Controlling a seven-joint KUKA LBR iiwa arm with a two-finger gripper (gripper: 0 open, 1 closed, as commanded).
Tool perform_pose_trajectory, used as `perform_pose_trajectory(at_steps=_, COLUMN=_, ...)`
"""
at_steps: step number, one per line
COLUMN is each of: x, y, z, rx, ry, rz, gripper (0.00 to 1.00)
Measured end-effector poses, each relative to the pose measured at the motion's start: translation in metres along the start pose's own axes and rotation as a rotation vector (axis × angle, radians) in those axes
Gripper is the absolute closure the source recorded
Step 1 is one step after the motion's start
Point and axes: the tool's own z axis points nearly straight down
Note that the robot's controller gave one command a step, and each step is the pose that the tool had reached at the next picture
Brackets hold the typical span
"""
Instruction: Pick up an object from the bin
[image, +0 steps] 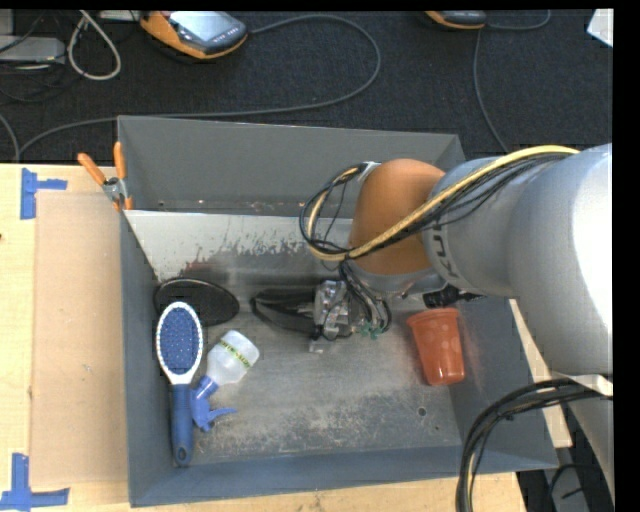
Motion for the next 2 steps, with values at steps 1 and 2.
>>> perform_pose_trajectory(at_steps=1, x=0.0, y=0.0, z=-0.0001, rx=0.0, ry=0.0, rz=0.0, gripper=1.0)
perform_pose_trajectory(at_steps=2, x=0.002, y=-0.0006, z=-0.009, rx=0.003, ry=0.006, rz=-0.002, gripper=1.0)
